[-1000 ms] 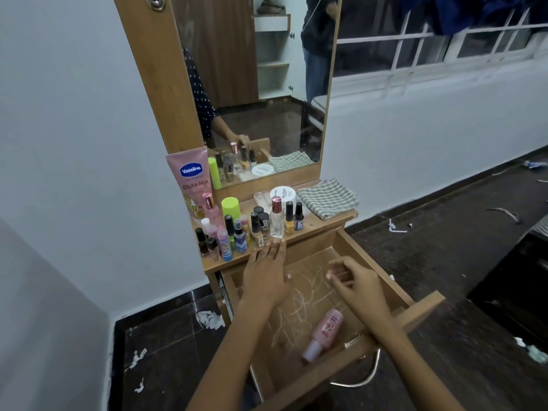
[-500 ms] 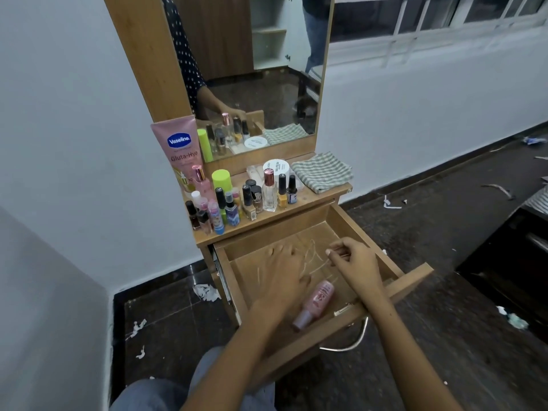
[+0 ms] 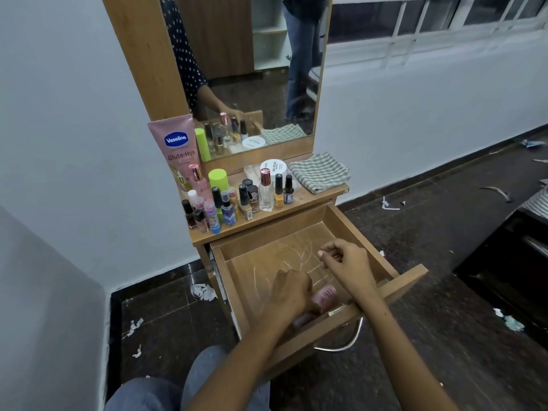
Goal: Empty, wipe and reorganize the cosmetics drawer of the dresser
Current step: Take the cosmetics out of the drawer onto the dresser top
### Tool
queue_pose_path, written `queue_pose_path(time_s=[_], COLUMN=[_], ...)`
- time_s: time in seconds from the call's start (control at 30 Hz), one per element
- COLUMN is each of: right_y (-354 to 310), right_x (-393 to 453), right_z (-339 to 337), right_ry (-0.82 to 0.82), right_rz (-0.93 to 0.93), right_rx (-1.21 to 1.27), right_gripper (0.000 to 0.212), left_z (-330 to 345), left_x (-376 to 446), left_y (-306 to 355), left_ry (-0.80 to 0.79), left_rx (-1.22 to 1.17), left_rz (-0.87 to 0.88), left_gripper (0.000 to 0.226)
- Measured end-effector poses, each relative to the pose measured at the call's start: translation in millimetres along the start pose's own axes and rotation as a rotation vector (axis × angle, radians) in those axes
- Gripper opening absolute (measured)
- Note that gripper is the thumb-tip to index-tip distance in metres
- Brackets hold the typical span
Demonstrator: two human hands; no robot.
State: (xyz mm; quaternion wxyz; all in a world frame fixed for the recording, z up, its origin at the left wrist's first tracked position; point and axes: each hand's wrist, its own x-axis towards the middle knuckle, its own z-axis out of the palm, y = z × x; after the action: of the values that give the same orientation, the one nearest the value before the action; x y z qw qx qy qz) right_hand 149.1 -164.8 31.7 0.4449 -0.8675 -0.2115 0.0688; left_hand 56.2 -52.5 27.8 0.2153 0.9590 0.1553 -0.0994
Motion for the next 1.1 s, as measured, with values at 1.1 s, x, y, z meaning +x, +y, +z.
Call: queue_pose_path(time_s=[1.1], right_y=[-74.5], right_x=[-39.4], right_z=[58.8], right_ry=[-0.121], right_rz=[-0.877], right_rx=[-0.202], right_gripper=[0.034], left_z=[-124.1], left_x=[-88.6], left_y=[-82.9], left_ry=[0.108], left_rx=[-0.811], left_rz=[-0.25], left_gripper=[0.041])
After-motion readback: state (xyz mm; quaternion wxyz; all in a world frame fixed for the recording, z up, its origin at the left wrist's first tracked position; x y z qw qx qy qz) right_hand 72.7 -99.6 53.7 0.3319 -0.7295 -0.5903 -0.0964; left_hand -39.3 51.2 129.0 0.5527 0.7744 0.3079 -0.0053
